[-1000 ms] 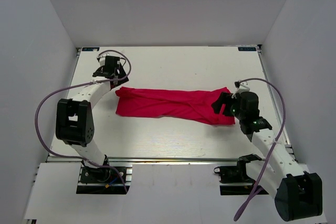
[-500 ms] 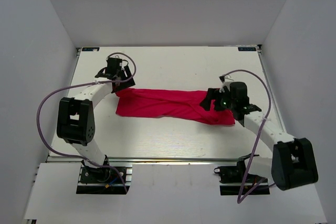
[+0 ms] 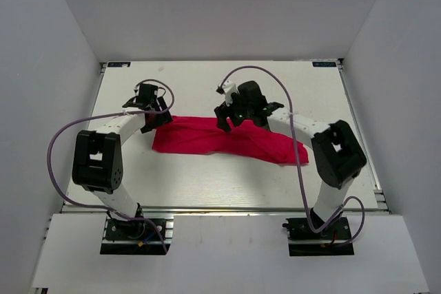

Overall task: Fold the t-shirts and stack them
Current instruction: Fold the other side of the tshirt into a rectangle

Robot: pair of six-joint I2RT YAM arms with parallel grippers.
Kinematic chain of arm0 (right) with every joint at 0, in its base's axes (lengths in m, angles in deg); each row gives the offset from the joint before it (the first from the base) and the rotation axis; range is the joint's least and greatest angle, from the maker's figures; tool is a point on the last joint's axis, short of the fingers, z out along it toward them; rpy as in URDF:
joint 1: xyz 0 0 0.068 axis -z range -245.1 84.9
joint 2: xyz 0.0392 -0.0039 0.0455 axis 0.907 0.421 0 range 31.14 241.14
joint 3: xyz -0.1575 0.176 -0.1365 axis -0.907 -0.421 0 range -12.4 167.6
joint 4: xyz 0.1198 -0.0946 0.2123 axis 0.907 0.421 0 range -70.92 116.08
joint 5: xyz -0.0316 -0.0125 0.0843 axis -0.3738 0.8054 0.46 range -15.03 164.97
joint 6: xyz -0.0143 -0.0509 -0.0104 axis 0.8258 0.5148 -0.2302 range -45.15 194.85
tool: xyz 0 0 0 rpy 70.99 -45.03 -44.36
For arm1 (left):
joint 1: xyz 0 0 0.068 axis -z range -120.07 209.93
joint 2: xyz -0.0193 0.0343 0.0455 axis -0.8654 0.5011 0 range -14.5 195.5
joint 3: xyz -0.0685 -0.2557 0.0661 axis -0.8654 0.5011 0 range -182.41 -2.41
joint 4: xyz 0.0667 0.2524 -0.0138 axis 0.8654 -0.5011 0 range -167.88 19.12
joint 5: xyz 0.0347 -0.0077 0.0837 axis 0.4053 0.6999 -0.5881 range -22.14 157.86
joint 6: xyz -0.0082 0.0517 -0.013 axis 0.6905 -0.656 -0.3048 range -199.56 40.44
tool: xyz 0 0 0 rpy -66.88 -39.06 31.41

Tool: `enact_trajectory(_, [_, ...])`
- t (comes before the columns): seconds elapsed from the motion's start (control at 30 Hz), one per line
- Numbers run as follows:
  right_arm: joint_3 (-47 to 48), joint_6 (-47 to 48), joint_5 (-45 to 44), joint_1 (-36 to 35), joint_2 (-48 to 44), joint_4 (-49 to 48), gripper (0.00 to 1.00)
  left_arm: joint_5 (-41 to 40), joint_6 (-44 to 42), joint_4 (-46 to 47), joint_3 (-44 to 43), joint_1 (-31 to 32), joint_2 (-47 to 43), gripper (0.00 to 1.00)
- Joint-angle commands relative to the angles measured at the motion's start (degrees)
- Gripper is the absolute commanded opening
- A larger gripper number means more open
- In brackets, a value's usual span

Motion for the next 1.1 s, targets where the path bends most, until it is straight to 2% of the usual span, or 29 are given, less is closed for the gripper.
enact_trajectory(0.0, [5.54, 3.53, -4.70, -1.12, 3.28, 2.90, 0.80, 3.18, 0.54, 1.15, 1.85, -0.10, 0.49, 0.81])
enact_trajectory(0.07, [5.98, 2.39, -5.58, -1.21, 3.38, 2.46, 0.78, 3.81, 0.54, 0.54, 1.86, -0.10, 2.33, 0.66])
enact_trajectory(0.1, [5.72, 1.16, -5.67, -1.30, 3.47, 1.07, 0.77, 4.42, 0.54, 0.02, 1.25, -0.10, 3.56, 0.53])
enact_trajectory(0.13, [4.68, 0.80, -5.50, -1.30, 2.95, 0.70, 0.77, 4.42, 0.54, 0.01, 1.24, -0.10, 3.57, 0.45])
enact_trajectory(0.27, [3.00, 1.58, -4.00, -1.91, 2.77, -0.53, 0.76, 4.42, 0.54, 0.80, 1.85, -0.10, 1.47, 0.34])
enact_trajectory(0.37, [1.68, 2.12, -7.33, -2.36, 2.59, 0.87, 0.74, 3.19, 0.54, 1.33, 1.86, -0.10, -0.29, 0.24])
enact_trajectory(0.4, [0.46, 1.68, -10.30, -2.36, 1.90, 1.05, 0.74, 2.41, 0.54, 1.33, 1.86, -0.10, -0.29, 0.11])
enact_trajectory(0.43, [-1.03, 0.11, -11.11, -2.36, 0.84, 0.79, 0.72, 2.40, 0.54, 1.33, 0.64, -0.10, -0.29, 0.03])
enact_trajectory(0.5, [-3.49, -2.17, -13.22, -2.09, -1.17, -0.09, 0.72, 2.40, 0.54, 1.33, -1.74, -0.10, -0.29, 0.00])
enact_trajectory(0.6, [-8.42, -5.08, -18.32, -2.00, -5.05, -0.88, 0.78, 2.40, -0.08, 3.44, -3.58, -0.10, -0.29, 0.00])
enact_trajectory(0.73, [-14.30, -10.07, -24.12, -1.92, -10.14, -0.88, 0.89, 1.26, -0.08, 1.33, -4.82, -0.10, -1.78, 0.00])
enact_trajectory(0.77, [-15.28, -10.88, -25.26, -1.74, -10.85, -0.88, 0.90, 0.74, -0.08, 1.33, -4.82, -0.10, -1.79, 0.02])
enact_trajectory(0.8, [-15.81, -12.80, -28.32, -1.83, -11.46, -0.53, 0.90, -0.05, -0.08, 0.72, -4.82, -0.10, -2.66, 0.10])
enact_trajectory(0.83, [-17.21, -13.17, -29.30, -1.57, -12.86, -0.27, 0.90, -0.06, -1.04, 0.71, -4.82, -0.10, -3.19, 0.44])
enact_trajectory(0.93, [-21.50, -15.63, -32.38, -1.13, -16.38, 0.44, 0.90, -0.67, -2.45, 0.71, -4.82, -0.10, -5.30, 0.81])
enact_trajectory(0.97, [-22.92, -16.68, -33.87, -0.78, -17.96, 0.35, 0.90, -0.68, -2.97, 0.71, -4.82, -0.10, -5.83, 0.86])
enact_trajectory(1.07, [-25.65, -18.71, -35.81, -0.25, -22.61, 0.17, 0.90, -2.43, -2.98, 0.71, -4.82, -0.10, -5.31, 0.86])
